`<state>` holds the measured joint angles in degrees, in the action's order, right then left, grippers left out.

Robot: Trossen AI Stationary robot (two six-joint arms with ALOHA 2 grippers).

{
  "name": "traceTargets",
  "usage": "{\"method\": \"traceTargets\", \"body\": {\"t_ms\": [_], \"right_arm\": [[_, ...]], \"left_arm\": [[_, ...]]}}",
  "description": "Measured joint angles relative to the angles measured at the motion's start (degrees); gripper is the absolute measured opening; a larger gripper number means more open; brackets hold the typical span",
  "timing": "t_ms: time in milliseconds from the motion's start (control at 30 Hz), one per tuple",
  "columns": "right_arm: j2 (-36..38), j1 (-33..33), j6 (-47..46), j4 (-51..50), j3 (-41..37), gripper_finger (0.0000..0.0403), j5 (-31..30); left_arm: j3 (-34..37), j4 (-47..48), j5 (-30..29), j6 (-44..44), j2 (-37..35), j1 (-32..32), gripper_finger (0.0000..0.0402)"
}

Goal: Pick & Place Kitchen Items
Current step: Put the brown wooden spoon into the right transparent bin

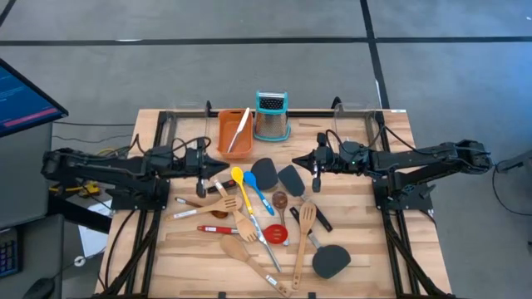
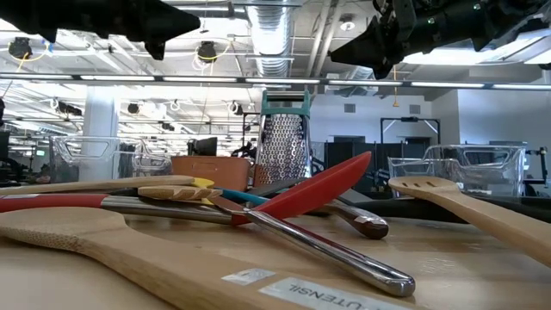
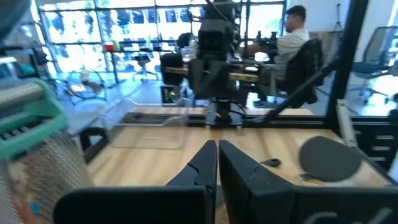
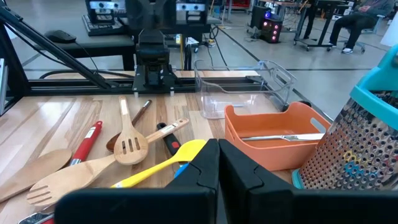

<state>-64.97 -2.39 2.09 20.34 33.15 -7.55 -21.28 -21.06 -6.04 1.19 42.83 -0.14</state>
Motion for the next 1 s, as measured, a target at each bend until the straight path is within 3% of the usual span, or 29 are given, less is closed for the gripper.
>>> {"method": "traceTargets", "body": {"t_ms": [1000], "right_arm": [[0.0, 0.1, 0.0, -0.2, 0.0, 0.0, 0.0]], "left_arm": [[1.5, 0.0, 0.0, -0.2, 0.1, -1.5, 0.0002]]}}
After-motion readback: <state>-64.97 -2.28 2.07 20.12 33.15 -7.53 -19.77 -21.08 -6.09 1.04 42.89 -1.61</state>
